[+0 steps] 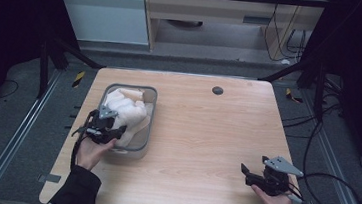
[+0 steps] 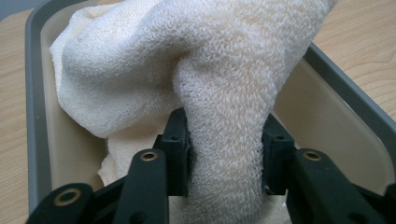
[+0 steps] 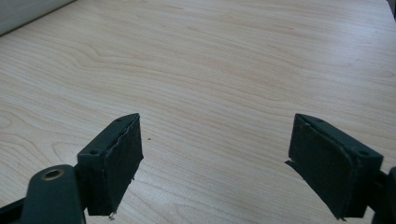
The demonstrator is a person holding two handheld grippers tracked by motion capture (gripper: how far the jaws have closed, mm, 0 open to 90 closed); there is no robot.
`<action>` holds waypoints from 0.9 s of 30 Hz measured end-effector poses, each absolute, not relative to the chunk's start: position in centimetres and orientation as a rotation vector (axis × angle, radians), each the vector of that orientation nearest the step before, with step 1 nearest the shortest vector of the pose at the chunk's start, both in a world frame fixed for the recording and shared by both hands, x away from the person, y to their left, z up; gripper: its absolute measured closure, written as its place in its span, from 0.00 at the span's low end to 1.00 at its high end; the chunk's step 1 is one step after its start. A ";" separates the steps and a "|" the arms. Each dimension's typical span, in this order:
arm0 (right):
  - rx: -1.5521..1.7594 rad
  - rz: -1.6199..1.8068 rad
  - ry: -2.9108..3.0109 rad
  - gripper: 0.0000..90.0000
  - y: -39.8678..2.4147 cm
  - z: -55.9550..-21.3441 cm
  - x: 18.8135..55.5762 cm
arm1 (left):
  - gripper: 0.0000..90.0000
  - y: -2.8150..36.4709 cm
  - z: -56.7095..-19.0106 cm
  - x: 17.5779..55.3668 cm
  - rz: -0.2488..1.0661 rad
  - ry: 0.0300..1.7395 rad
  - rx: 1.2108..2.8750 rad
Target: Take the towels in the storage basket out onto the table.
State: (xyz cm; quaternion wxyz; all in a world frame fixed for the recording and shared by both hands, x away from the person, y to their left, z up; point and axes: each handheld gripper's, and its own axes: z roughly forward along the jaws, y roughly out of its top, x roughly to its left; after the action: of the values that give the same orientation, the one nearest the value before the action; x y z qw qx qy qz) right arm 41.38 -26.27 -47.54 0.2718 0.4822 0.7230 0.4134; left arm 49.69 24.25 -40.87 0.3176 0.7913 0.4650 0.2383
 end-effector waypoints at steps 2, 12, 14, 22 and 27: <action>1.298 1.112 1.947 0.19 -26.3 -47.5 41.4 | 0.72 24.3 -40.6 49.7 0.629 1.230 2.079; 1.301 1.110 1.945 0.19 -26.3 -47.5 41.4 | 0.74 25.1 -38.8 49.1 0.647 1.245 2.005; 1.301 1.109 1.945 0.19 -26.3 -47.5 41.4 | 0.74 25.2 -38.5 49.1 0.652 1.247 1.995; 1.299 1.109 1.944 0.19 -26.3 -47.5 41.4 | 0.75 25.9 -36.5 48.6 0.671 1.228 1.955; 1.302 1.111 1.942 0.19 -26.3 -47.5 41.4 | 0.76 26.1 -35.4 48.4 0.674 1.215 1.937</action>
State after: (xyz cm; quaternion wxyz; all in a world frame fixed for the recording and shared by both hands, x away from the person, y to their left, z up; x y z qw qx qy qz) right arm 41.36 -26.31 -47.48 0.2728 0.4840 0.7218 0.4128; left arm 48.38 26.08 -35.45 0.3696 0.7550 0.4736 0.2628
